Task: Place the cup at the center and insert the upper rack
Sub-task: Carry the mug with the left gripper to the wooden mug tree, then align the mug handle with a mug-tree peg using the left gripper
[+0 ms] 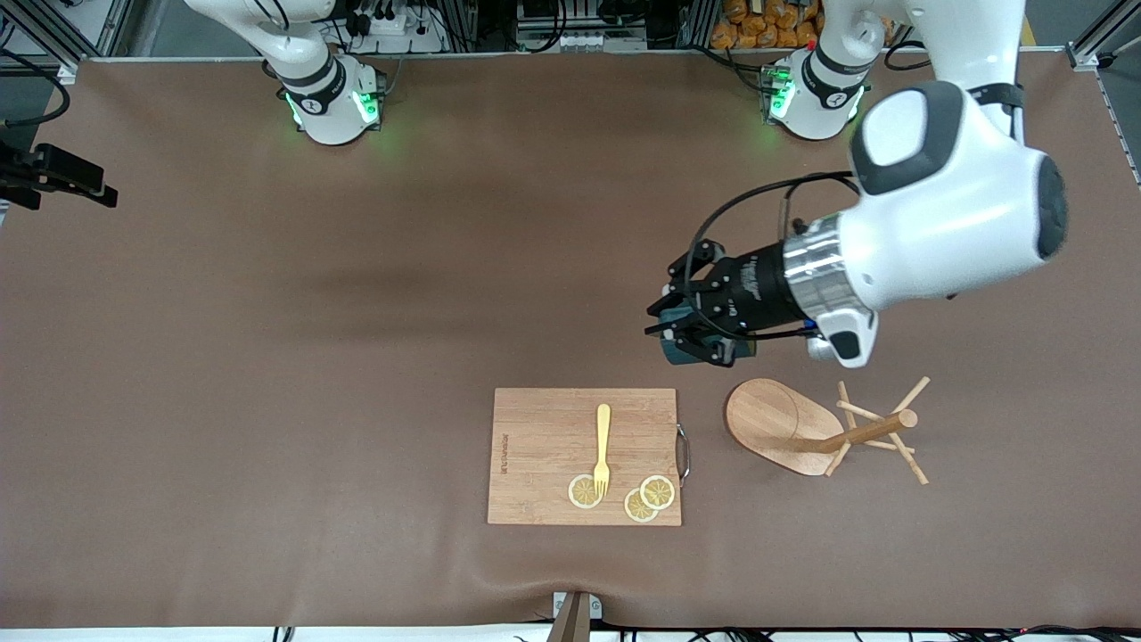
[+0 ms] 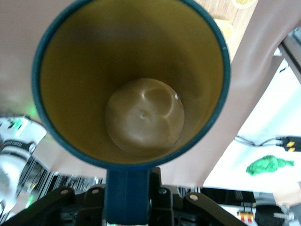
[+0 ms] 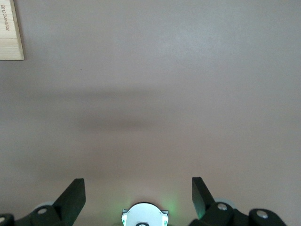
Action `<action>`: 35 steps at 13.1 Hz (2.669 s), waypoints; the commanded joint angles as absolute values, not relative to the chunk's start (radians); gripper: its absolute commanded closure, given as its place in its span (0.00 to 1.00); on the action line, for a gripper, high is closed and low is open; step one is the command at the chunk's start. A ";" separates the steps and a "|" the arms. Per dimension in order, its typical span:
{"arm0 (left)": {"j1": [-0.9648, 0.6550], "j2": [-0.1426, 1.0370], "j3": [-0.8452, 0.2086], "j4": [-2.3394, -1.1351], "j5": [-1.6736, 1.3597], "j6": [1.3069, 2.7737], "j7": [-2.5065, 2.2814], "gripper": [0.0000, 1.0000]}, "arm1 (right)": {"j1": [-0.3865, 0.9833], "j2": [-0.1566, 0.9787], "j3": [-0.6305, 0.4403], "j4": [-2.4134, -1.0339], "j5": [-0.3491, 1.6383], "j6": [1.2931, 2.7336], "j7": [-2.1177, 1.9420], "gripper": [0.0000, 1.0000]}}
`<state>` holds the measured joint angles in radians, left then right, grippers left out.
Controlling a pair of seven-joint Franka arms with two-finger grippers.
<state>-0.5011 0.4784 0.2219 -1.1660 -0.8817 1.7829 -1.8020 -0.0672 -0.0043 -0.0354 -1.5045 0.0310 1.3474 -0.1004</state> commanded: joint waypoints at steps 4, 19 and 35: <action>-0.330 0.478 0.215 -1.187 -1.067 1.660 -1.599 1.00 | -0.084 0.002 -0.026 -1.494 0.046 1.336 -0.097 0.00; -0.123 0.690 0.213 -1.193 -1.417 1.433 -1.286 1.00 | -0.080 0.008 -0.026 -1.493 0.045 1.338 -0.094 0.00; -0.090 0.687 0.215 -1.198 -1.453 1.374 -1.261 1.00 | -0.067 0.008 -0.020 -1.456 0.034 1.342 -0.097 0.00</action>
<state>-0.0967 0.6953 0.2197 -1.1994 -1.4344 1.3945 -1.2748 -0.0668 0.0041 -0.0233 -1.4850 0.0311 1.3509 -0.1004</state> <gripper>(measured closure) 0.780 0.000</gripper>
